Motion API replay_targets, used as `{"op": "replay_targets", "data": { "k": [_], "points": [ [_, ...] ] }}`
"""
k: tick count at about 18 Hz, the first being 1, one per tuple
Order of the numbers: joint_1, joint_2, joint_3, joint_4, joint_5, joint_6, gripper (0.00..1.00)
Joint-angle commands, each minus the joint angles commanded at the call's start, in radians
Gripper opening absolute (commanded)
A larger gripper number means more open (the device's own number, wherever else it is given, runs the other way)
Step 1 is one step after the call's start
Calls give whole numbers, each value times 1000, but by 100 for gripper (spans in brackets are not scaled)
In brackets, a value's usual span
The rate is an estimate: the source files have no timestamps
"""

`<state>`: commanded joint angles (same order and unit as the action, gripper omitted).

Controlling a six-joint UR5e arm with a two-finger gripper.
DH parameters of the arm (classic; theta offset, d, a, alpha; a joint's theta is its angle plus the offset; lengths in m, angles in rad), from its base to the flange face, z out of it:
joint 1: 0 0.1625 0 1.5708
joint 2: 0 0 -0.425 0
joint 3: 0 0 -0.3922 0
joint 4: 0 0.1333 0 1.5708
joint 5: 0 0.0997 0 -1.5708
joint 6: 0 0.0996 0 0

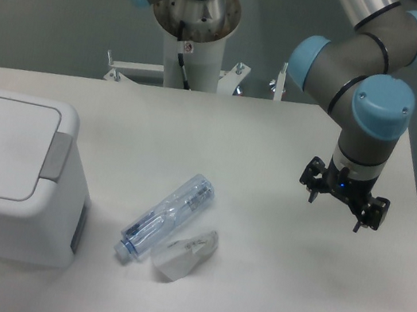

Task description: Open the trash can

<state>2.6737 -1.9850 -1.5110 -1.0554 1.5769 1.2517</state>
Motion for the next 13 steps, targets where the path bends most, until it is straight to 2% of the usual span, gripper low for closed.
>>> {"op": "replay_targets", "data": {
  "k": [9, 13],
  "points": [
    [0, 6, 20, -3, -54, -23, 100],
    [-57, 40, 20, -14, -130, -285, 100]
  ]
}}
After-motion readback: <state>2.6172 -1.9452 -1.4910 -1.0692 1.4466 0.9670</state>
